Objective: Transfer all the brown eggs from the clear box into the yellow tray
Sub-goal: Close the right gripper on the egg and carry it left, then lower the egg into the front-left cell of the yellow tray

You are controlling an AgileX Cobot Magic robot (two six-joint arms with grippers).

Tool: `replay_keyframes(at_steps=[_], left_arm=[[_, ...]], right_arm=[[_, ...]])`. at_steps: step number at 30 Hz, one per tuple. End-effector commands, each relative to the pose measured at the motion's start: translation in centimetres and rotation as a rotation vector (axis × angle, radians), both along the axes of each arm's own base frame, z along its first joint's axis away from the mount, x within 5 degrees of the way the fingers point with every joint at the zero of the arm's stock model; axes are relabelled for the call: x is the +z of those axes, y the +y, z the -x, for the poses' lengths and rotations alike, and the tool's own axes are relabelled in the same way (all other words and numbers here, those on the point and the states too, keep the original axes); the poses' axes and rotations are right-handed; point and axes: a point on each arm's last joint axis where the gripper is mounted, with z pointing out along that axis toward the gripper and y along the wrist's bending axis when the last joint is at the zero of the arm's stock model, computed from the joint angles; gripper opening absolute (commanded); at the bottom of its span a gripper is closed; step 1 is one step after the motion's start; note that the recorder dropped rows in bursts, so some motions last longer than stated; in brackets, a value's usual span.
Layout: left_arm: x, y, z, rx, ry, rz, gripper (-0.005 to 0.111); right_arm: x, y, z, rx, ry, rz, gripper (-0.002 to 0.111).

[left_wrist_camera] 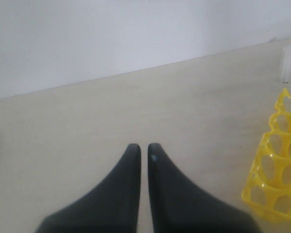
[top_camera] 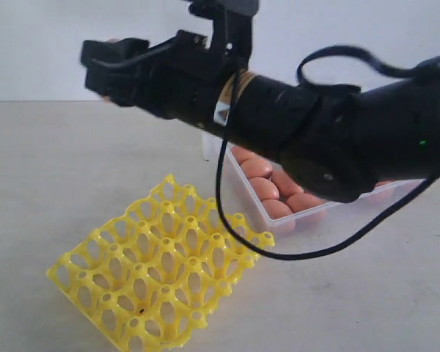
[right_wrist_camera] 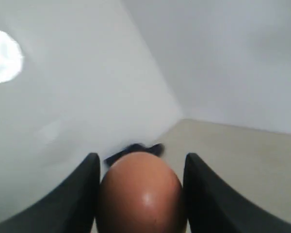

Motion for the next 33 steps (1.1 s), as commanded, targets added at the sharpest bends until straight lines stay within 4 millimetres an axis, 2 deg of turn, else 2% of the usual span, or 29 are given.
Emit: replay_keyframes(at_steps=[1,6,11,17,20,25,26,28,33], left_arm=[[-0.1,0.0,0.0,-0.007,0.000,0.005,0.004],[-0.1,0.0,0.0,-0.007,0.000,0.005,0.004],[-0.1,0.0,0.0,-0.007,0.000,0.005,0.004],[-0.1,0.0,0.0,-0.007,0.000,0.005,0.004],[-0.1,0.0,0.0,-0.007,0.000,0.005,0.004],[-0.1,0.0,0.0,-0.007,0.000,0.005,0.004],[-0.1,0.0,0.0,-0.007,0.000,0.005,0.004],[-0.1,0.0,0.0,-0.007,0.000,0.005,0.004],[-0.1,0.0,0.0,-0.007,0.000,0.005,0.004]], right_arm=[[-2.7,2.7,0.2,0.296,0.062,-0.133,0.000],[-5.7,5.0,-0.8,0.483,0.090,-0.179,0.000],[-8.1,6.1,-1.6,0.525,0.098,-0.074,0.000],[-10.4,6.2,-1.6,0.518,0.118,0.176,0.000],[-11.9,5.8,-2.2,0.432,0.112,0.358,0.000],[-12.8,5.9,-3.4,0.376,0.063,0.463,0.000],[-13.6,6.3,-4.0,0.372,0.076,0.464,0.000],[-13.9,6.9,-4.5,0.385,0.094,0.420,0.000],[-14.1,6.9,-4.3,0.411,0.092,0.454,0.000]])
